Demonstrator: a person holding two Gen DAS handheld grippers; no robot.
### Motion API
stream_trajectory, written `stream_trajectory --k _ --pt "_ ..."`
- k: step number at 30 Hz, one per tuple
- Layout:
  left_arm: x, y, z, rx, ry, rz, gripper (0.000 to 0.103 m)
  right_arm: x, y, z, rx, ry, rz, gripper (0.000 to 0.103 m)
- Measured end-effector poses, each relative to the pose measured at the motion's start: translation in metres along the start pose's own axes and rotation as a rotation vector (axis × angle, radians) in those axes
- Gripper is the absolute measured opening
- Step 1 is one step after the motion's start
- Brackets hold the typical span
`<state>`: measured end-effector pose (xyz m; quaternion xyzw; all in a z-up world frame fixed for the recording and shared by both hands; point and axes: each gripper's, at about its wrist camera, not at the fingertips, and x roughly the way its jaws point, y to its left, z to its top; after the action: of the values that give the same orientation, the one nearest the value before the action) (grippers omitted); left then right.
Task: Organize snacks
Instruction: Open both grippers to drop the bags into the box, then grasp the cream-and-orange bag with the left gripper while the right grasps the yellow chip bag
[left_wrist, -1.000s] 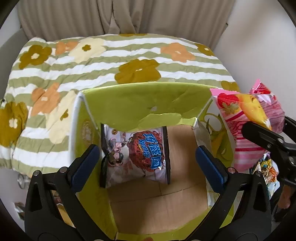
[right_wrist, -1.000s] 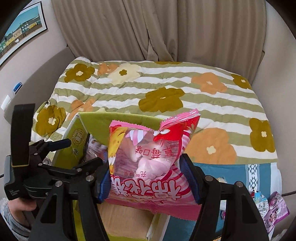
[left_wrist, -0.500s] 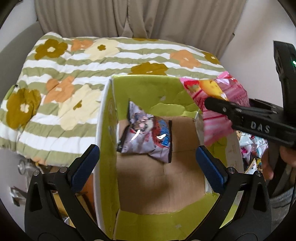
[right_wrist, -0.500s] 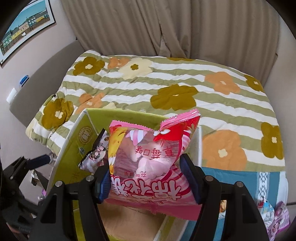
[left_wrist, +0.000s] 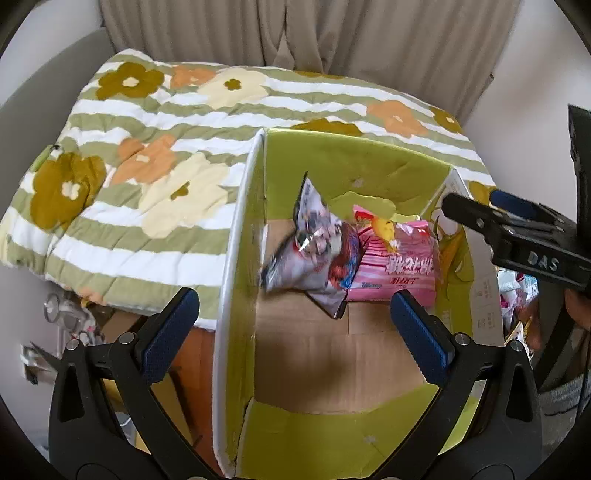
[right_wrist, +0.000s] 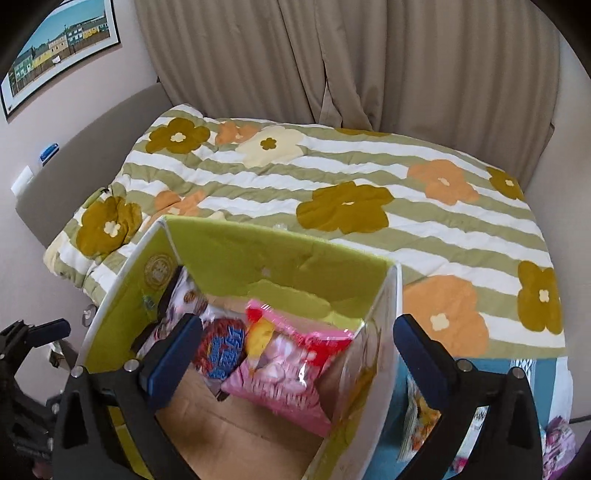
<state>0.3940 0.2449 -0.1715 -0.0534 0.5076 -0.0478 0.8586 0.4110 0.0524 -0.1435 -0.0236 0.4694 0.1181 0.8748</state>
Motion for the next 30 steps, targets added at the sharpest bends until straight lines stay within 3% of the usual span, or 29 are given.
stream_trajectory --k 18,30 --pt "-0.087 -0.004 -0.002 0.049 -0.164 0.001 0.103 -0.092 0.020 -0.007 0.026 -0.107 -0.030 0.103" --pt "-0.145 -0.060 -0.056 0.076 -0.258 0.018 0.103 -0.185 -0.003 -0.059 0.055 -0.209 -0.097 0.103"
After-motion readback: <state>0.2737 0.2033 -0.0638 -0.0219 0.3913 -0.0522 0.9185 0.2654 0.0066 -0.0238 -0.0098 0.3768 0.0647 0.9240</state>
